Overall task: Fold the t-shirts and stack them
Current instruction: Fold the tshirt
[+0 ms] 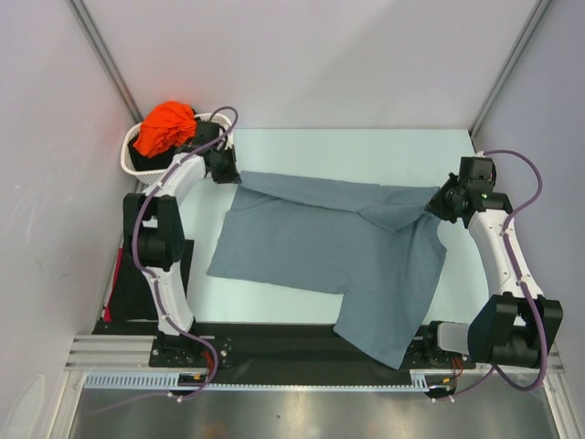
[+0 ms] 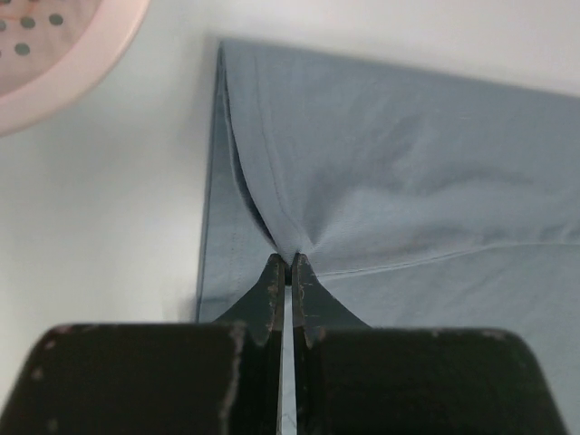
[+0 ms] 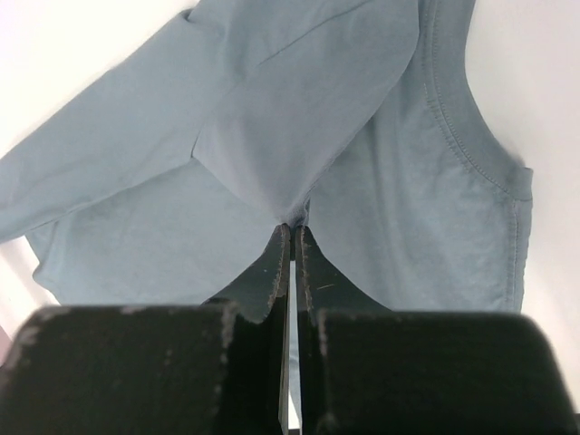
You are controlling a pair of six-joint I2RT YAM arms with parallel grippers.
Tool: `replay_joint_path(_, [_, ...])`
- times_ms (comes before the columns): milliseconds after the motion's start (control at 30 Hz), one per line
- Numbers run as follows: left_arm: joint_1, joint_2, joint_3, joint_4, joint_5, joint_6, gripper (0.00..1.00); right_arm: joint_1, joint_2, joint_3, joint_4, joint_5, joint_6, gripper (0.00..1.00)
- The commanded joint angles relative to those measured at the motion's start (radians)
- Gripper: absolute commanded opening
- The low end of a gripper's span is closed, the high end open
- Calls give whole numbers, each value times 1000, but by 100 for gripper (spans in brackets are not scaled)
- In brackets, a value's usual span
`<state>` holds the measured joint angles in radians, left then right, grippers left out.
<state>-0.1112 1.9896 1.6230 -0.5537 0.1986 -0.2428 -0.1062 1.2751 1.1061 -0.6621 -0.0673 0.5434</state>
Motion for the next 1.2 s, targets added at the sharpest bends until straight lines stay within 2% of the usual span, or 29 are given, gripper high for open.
replay_joint_path(0, [10, 18, 3, -29, -51, 30, 0, -6, 4, -6, -2, 20, -25, 0])
replay_joint_path(433, [10, 74, -12, -35, -122, 23, 0, -39, 21, -37, -24, 18, -46, 0])
replay_joint_path(667, [10, 135, 32, -64, -149, 23, 3, -41, 32, -35, -18, 4, -49, 0])
replay_joint_path(1167, [8, 181, 38, -66, -166, 20, 5, -41, 67, -2, -31, -12, -62, 0])
